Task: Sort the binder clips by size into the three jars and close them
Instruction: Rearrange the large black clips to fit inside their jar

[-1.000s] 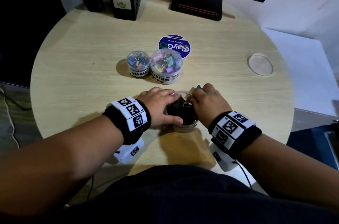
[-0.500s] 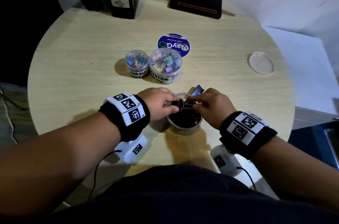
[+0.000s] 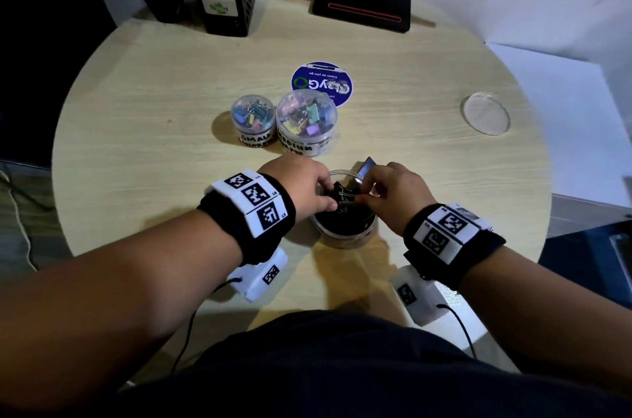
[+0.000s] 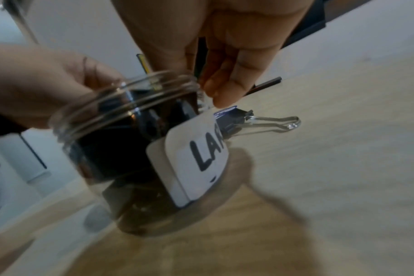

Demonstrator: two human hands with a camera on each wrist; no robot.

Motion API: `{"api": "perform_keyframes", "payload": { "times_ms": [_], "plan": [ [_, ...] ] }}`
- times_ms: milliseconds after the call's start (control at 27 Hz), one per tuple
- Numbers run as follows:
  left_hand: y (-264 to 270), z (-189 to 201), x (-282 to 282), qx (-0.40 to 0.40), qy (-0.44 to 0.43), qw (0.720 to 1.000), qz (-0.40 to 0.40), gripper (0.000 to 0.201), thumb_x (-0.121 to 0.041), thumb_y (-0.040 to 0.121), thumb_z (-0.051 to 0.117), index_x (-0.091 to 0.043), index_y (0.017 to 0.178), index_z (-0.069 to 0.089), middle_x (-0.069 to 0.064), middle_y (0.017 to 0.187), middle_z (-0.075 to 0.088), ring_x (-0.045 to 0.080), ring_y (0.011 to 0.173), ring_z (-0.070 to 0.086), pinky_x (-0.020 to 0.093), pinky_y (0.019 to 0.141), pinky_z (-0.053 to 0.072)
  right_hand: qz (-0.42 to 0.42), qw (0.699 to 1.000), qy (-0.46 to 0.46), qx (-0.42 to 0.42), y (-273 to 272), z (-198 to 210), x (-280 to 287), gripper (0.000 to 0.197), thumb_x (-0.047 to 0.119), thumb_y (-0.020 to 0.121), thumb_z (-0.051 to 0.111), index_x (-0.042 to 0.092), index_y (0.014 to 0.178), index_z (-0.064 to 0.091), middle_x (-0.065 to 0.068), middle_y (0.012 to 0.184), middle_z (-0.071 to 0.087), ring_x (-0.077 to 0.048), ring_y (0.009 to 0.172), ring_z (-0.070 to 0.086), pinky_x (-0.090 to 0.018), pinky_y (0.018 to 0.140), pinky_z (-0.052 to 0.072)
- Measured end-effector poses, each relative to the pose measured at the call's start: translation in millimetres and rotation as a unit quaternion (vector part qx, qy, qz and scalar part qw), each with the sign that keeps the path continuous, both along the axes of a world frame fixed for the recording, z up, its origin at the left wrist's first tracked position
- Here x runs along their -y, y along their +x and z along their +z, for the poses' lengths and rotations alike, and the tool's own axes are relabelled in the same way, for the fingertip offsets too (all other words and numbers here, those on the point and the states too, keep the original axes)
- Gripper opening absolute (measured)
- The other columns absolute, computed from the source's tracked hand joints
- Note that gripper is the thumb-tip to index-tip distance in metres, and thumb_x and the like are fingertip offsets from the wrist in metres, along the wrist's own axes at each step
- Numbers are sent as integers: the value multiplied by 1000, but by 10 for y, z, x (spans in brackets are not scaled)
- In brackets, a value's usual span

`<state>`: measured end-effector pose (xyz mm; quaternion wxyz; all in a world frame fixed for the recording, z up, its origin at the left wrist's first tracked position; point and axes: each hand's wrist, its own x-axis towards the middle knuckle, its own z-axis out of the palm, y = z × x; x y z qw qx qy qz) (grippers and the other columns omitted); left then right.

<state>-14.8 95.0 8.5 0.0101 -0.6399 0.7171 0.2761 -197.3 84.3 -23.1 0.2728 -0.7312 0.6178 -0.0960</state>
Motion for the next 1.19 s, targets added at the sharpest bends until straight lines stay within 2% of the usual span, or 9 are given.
{"api": "perform_keyframes", "payload": {
  "times_ms": [148,223,371,482,630,742,890,1001,1187],
  "plan": [
    [41,-67,-88,-30,-14,999,-8,32,-51,80,62,-33,106,58,-8,113,58,14,104,51,25,81,38,-115,990,-23,83,-169,-47,95,17,31,88,59,15,88,65,-5,86,60,-24,83,57,-28,73,41],
    [68,-75,-122,-44,-18,999,-12,42,-53,77,65,-30,111,55,-7,125,51,16,118,44,26,93,34,-142,989,-11,42,-268,-115,167,19,31,89,56,17,99,63,-5,99,61,-23,90,56,-27,76,39],
    [68,-35,-164,-61,-10,997,-44,82,-57,65,74,-35,135,37,-13,149,24,11,137,22,25,109,18,23,990,30,-137,-379,-300,209,35,38,80,64,34,114,58,3,121,55,-26,114,48,-34,93,41],
    [39,-89,-143,-40,1,997,-63,97,-61,63,73,-32,144,28,-11,151,24,12,139,23,27,112,17,66,984,29,-165,-325,-292,232,26,39,79,63,29,104,65,-1,106,57,-26,102,53,-29,79,43],
    [45,-127,-140,-41,-9,998,-36,97,-66,59,73,-35,141,34,-16,141,35,9,130,36,27,108,29,89,954,64,-280,-206,-198,257,24,27,90,47,13,100,64,-9,97,60,-26,89,58,-27,66,38],
    [51,-117,-168,-40,-19,999,-19,95,-66,59,72,-35,141,34,-16,140,36,9,128,38,27,106,30,44,970,65,-231,-228,-106,223,15,23,86,54,13,91,63,-11,97,65,-27,86,57,-26,65,37],
    [46,-112,-196,-60,-18,998,3,100,-62,59,75,-37,142,26,-12,147,32,13,132,36,30,108,30,-76,995,-27,-51,-213,255,143,16,27,80,68,11,77,68,-5,74,63,-22,75,58,-22,62,31],
    [33,-130,-199,-73,-20,997,16,108,-60,57,77,-39,144,16,-10,148,32,13,132,36,31,109,31,-11,999,-54,-1,-50,524,-7,12,24,76,71,13,78,68,2,68,58,-14,68,52,-20,61,30],
    [20,-133,-194,-76,-21,997,21,109,-53,56,79,-42,144,14,-9,146,35,13,131,38,32,108,33,101,990,-10,-98,155,446,-100,22,36,82,62,17,90,68,-3,84,68,-21,82,60,-28,71,40]
  ]
}}
